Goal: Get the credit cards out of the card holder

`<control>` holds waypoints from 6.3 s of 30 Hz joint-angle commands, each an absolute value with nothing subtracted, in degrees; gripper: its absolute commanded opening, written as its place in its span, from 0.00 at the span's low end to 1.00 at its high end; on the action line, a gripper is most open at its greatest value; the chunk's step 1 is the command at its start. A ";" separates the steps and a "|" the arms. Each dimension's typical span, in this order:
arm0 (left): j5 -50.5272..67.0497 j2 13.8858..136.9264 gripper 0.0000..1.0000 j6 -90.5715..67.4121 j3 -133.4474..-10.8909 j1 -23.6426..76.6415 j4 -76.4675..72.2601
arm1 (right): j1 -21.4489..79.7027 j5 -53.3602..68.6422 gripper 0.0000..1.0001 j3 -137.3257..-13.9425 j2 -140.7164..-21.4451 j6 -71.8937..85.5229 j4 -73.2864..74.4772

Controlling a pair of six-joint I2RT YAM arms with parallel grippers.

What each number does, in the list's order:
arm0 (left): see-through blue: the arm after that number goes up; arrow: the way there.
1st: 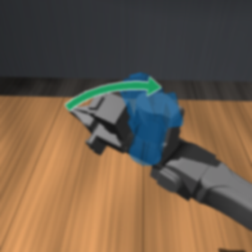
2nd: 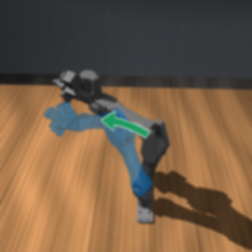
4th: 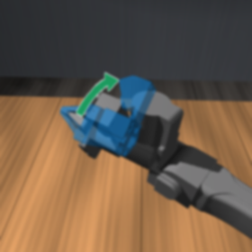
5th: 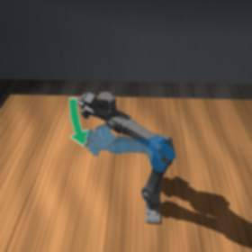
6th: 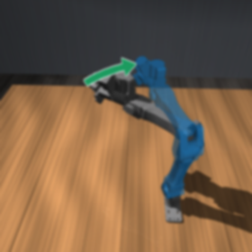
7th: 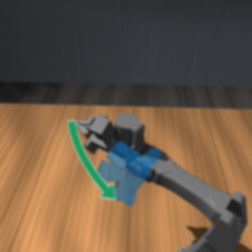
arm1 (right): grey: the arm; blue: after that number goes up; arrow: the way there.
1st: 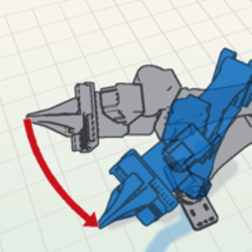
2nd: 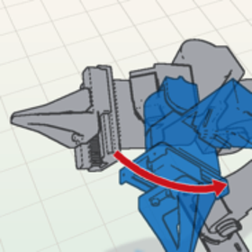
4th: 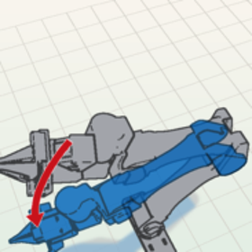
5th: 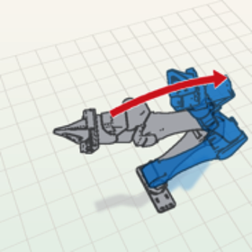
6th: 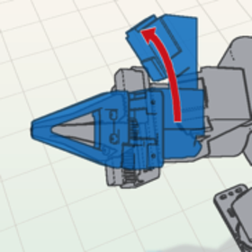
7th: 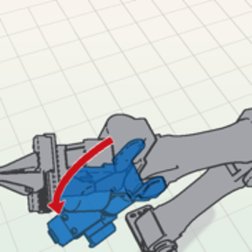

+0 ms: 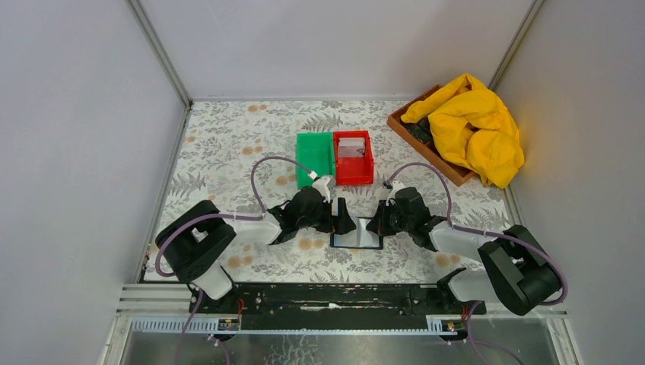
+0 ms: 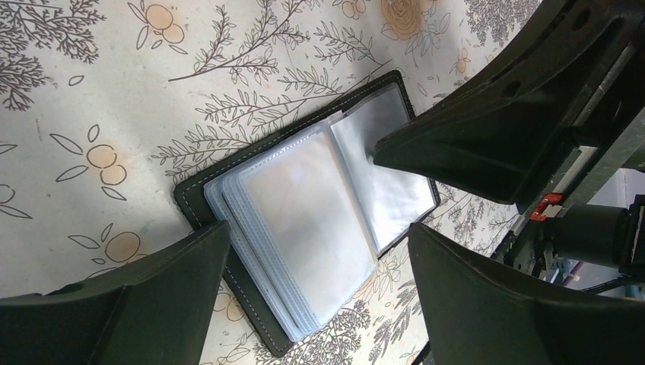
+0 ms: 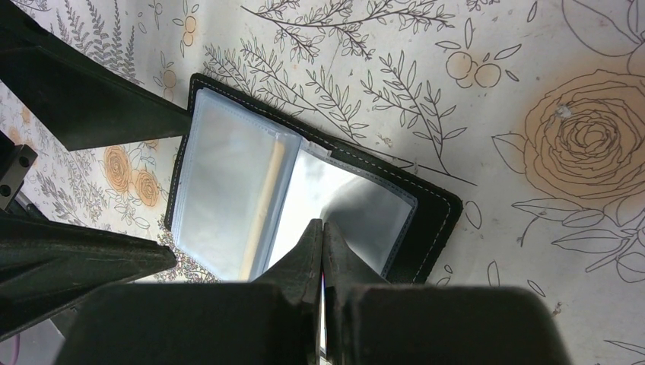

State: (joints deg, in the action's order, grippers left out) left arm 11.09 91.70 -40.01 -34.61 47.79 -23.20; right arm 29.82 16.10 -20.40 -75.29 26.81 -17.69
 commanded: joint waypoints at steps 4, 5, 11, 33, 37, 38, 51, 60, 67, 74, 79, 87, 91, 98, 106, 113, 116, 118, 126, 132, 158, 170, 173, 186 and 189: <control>12.18 89.13 0.94 -42.27 -34.25 49.40 -20.75 | 29.52 16.35 0.00 -22.15 -75.41 26.65 -18.57; 10.99 88.34 0.94 -42.28 -34.21 49.66 -19.93 | 29.46 16.35 0.00 -22.15 -75.37 26.68 -18.55; 5.61 83.75 0.94 -41.95 -34.62 51.57 -14.62 | 29.51 16.52 0.00 -22.15 -75.40 26.67 -18.66; 8.15 87.85 0.96 -45.97 -36.96 53.18 -15.64 | 29.54 16.44 0.00 -22.22 -75.67 26.46 -18.57; 8.43 89.51 0.96 -45.92 -37.66 53.32 -16.10 | 29.46 16.50 0.00 -22.15 -75.76 26.43 -18.64; 8.44 90.12 0.96 -45.88 -37.80 53.19 -16.13 | 29.58 16.48 0.00 -22.15 -75.88 26.44 -18.71; 10.14 92.57 0.96 -46.67 -38.83 53.26 -18.71 | 29.51 16.84 0.00 -22.24 -76.41 26.52 -18.88; 9.94 90.84 0.96 -46.17 -42.29 53.97 -14.97 | 29.53 16.79 0.00 -22.32 -76.71 26.54 -18.81; 6.58 88.10 0.96 -45.55 -41.28 54.34 -11.57 | 29.58 16.84 0.00 -22.32 -76.53 26.54 -18.81; 7.06 89.10 0.96 -45.63 -41.68 54.41 -11.52 | 29.54 16.88 0.00 -22.32 -76.90 26.54 -18.90; 7.15 89.39 0.96 -45.44 -42.02 54.41 -11.17 | 29.49 16.83 0.00 -22.41 -76.99 26.52 -18.89; 6.18 88.56 0.96 -45.26 -43.57 54.43 -9.33 | 29.56 16.96 0.00 -22.41 -77.08 26.54 -18.90; 6.99 89.65 0.96 -45.66 -43.86 54.41 -9.90 | 29.58 16.97 0.00 -22.41 -77.08 26.51 -18.90; 7.80 92.90 0.97 -46.14 -43.65 54.42 -11.60 | 29.53 16.94 0.00 -22.43 -76.95 26.50 -18.90; 9.99 95.63 0.97 -47.11 -44.50 54.40 -13.79 | 29.54 16.79 0.00 -22.32 -76.90 26.54 -18.81; 9.86 93.98 0.97 -46.81 -44.75 54.42 -12.30 | 29.49 16.87 0.00 -22.32 -76.82 26.35 -18.81; 9.16 92.58 0.97 -46.26 -44.64 54.42 -11.10 | 29.52 16.85 0.00 -22.32 -76.73 26.45 -18.85; 8.97 91.89 0.97 -46.02 -44.44 54.42 -10.56 | 29.54 16.87 0.00 -22.32 -76.73 26.48 -18.81; 8.87 89.81 0.97 -45.94 -44.04 54.41 -9.40 | 29.50 16.88 0.00 -22.32 -76.73 26.45 -18.81; 9.40 90.58 0.97 -46.32 -44.35 54.42 -9.99 | 29.53 16.79 0.00 -22.32 -76.82 26.46 -18.74; 10.32 91.52 0.97 -46.58 -43.91 54.47 -10.85 | 29.60 16.72 0.00 -22.34 -76.86 26.35 -18.73; 10.58 94.87 0.97 -46.43 -44.80 54.40 -11.54 | 29.60 16.79 0.00 -22.41 -76.91 26.38 -18.72; 10.92 95.55 0.97 -46.45 -45.28 54.40 -11.61 | 29.52 16.78 0.00 -22.32 -76.84 26.35 -18.72; 12.21 95.92 0.97 -46.85 -47.87 54.41 -11.65 | 29.51 14.36 0.00 -21.44 -73.98 26.84 -18.64; 12.16 96.10 0.97 -47.14 -47.79 54.42 -12.96 | 29.51 8.13 0.00 -20.17 -68.67 26.77 -16.98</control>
